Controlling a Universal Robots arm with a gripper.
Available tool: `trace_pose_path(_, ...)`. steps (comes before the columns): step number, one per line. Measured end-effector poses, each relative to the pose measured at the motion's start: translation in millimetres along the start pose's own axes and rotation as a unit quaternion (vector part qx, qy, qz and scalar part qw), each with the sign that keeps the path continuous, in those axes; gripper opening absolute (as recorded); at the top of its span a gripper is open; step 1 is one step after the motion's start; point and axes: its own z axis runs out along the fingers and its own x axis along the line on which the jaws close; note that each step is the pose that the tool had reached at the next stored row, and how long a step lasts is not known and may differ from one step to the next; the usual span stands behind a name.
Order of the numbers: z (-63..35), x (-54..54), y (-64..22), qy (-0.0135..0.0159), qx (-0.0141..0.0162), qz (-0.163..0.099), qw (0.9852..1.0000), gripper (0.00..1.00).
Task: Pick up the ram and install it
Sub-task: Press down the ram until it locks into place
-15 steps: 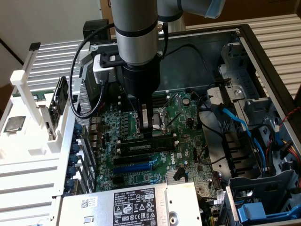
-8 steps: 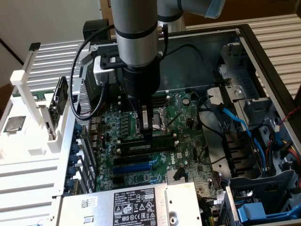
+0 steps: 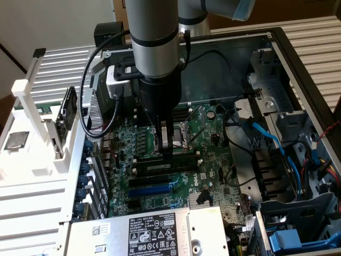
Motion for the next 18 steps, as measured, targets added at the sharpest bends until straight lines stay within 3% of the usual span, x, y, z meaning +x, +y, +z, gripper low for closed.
trace_pose_path(18, 1.2, 2.2, 0.0, 0.0002, -0.0002, 0.000, 1.0000, 0.10)
